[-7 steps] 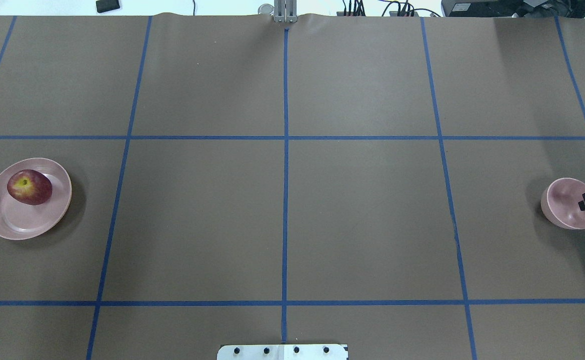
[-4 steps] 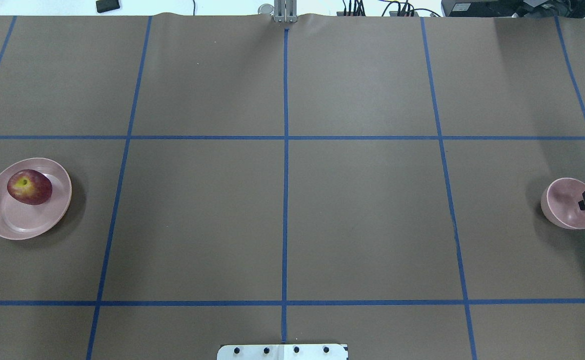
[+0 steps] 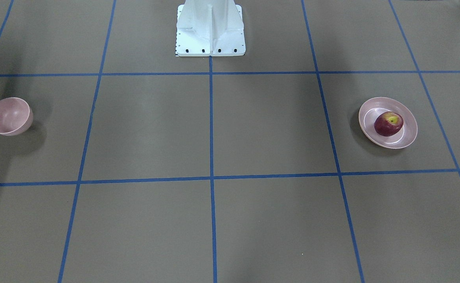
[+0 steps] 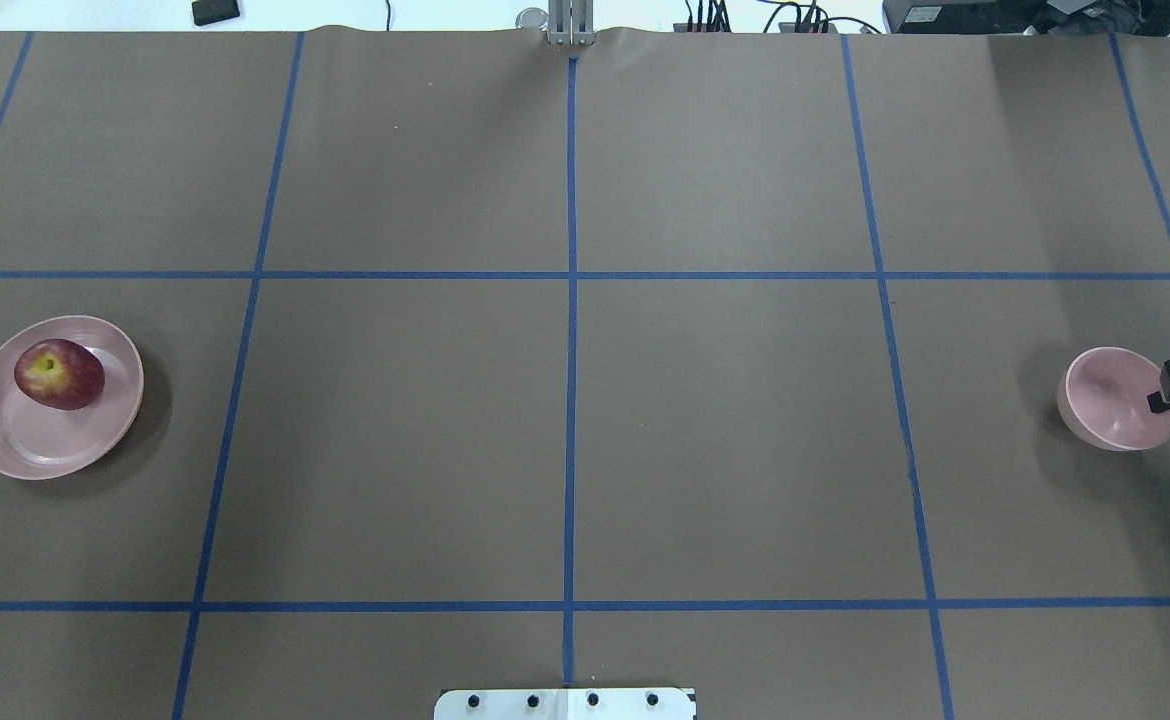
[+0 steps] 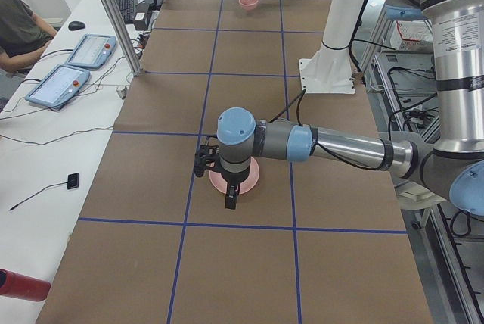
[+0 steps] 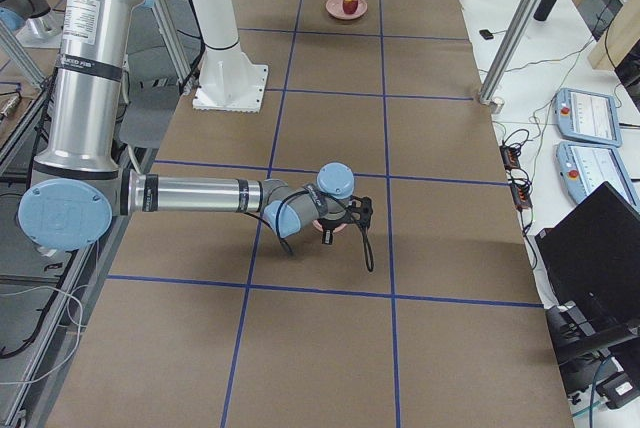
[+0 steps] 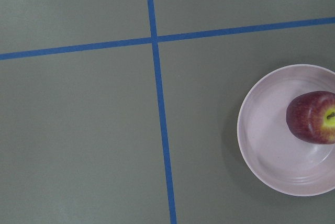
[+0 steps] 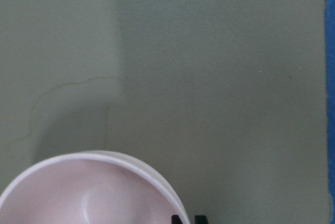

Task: Move apple from plate to bowl
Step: 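Slide the pink bowl with the right gripper toward the table centre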

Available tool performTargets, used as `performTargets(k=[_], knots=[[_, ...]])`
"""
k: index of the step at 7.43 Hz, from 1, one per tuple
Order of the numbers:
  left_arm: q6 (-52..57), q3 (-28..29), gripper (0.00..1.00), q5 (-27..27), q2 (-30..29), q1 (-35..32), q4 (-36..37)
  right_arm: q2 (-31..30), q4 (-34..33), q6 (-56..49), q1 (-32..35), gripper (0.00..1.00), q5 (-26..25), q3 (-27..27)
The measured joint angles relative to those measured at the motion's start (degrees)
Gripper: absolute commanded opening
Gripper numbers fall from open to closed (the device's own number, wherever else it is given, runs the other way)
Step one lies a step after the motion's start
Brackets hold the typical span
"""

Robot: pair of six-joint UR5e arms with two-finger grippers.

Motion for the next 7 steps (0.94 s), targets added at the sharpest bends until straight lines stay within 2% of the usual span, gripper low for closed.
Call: performTargets(k=[2, 4, 5, 7], knots=[[-0.05, -0.11, 0.98, -0.13, 0.02, 0.0, -0.06, 3.12, -0.7, 8.47, 0.51, 0.0, 2.14, 4.12], [0.02, -0.2, 0.98, -0.21, 0.05, 0.0, -0.14, 11.57, -1.79, 21.8, -5.38, 0.0, -0.87, 5.54], [0.03, -0.23, 0.98, -0.29, 0.05, 0.0, -0.16, 18.98, -5.49, 31.12, -10.89, 0.0, -5.29, 5.51], [0.07, -0.05, 0.98, -0.34, 0.04, 0.0, -0.23, 37.42, -18.95, 44.38, -19.75, 0.0, -13.54, 2.16]])
